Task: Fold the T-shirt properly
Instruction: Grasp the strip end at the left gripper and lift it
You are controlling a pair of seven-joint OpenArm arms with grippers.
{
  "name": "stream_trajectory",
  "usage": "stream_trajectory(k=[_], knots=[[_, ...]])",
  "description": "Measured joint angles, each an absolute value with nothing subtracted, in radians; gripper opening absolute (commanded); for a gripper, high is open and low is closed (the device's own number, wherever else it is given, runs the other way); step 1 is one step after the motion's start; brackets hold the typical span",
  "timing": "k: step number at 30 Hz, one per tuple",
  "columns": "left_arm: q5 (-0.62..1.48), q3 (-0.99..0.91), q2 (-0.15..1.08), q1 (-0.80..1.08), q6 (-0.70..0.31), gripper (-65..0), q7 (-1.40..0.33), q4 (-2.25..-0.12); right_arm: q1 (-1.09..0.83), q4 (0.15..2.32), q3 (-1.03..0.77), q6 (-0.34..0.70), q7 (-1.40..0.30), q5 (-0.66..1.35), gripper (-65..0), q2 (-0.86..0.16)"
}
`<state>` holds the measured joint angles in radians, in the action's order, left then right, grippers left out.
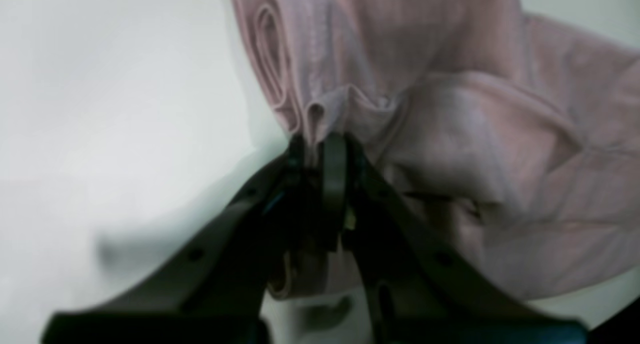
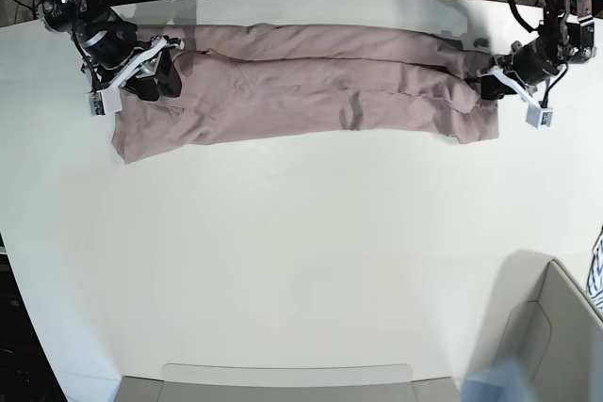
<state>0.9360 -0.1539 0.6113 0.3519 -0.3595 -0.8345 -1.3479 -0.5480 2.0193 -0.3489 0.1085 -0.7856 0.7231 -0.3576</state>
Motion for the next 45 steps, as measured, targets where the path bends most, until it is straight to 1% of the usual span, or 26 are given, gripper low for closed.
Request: stream_trajectory(k=[1, 8, 11, 13, 15, 20, 24, 27, 29, 34, 36, 39, 42, 45], knots=[[0.937, -0.176, 0.611, 0.34, -0.385, -65.0, -0.835, -1.319, -0.547, 2.019, -0.35, 0.109, -0.786, 0.723, -40.3, -0.357], [0.865, -0.426, 0.601, 0.371, -0.454, -65.0, -0.889, -1.296, -0.546, 2.02, -0.35, 0.109, -0.786, 0.723, -40.3, -0.353], [0.844, -0.479, 0.601, 0.38, -0.509, -65.0, -0.898, -1.291, -0.546, 2.02, -0.349, 0.109, -0.786, 0.723, -40.3, -0.351], [0.838, -0.5, 0.601, 0.373, -0.543, -65.0, -0.943, -1.289, -0.546, 2.02, -0.35, 0.109, -0.784, 0.723, -40.3, -0.351], [0.824, -0.521, 0.598, 0.356, -0.55, -65.0, -1.002, -1.307, -0.546, 2.02, -0.35, 0.109, -0.785, 0.723, -40.3, -0.351], [0.816, -0.547, 0.591, 0.363, -0.553, -65.0, -1.068, -1.497, -0.546, 2.02, -0.348, 0.109, -0.785, 0.723, -40.3, -0.35], [0.823, -0.547, 0.589, 0.36, -0.555, -65.0, -1.153, -1.638, -0.546, 2.02, -0.346, 0.108, -0.786, 0.728, -40.3, -0.316], [0.81, -0.553, 0.538, 0.379, -0.547, -65.0, -1.192, -1.747, -0.549, 2.02, -0.348, 0.108, -0.786, 0.726, -40.3, -0.322], [0.82, -0.551, 0.492, 0.4, -0.559, -65.0, -1.24, -1.826, -0.548, 2.02, -0.348, 0.108, -0.785, 0.727, -40.3, -0.317], [0.816, -0.542, 0.405, 0.397, -0.553, -65.0, -1.31, -1.974, -0.549, 2.02, -0.346, 0.109, -0.786, 0.727, -40.3, -0.313], [0.817, -0.54, 0.369, 0.394, -0.513, -65.0, -1.331, -2.015, -0.547, 2.02, -0.346, 0.108, -0.784, 0.727, -40.3, -0.313], [0.814, -0.457, 0.358, 0.396, -0.437, -65.0, -1.336, -2.014, -0.549, 2.02, -0.346, 0.108, -0.785, 0.727, -40.3, -0.313], [0.811, -0.334, 0.345, 0.378, -0.405, -65.0, -1.325, -2.013, -0.548, 2.02, -0.346, 0.109, -0.786, 0.727, -40.3, -0.312], [0.815, -0.246, 0.298, 0.371, -0.344, -65.0, -1.276, -2.013, -0.548, 2.02, -0.346, 0.108, -0.786, 0.726, -40.3, -0.313]])
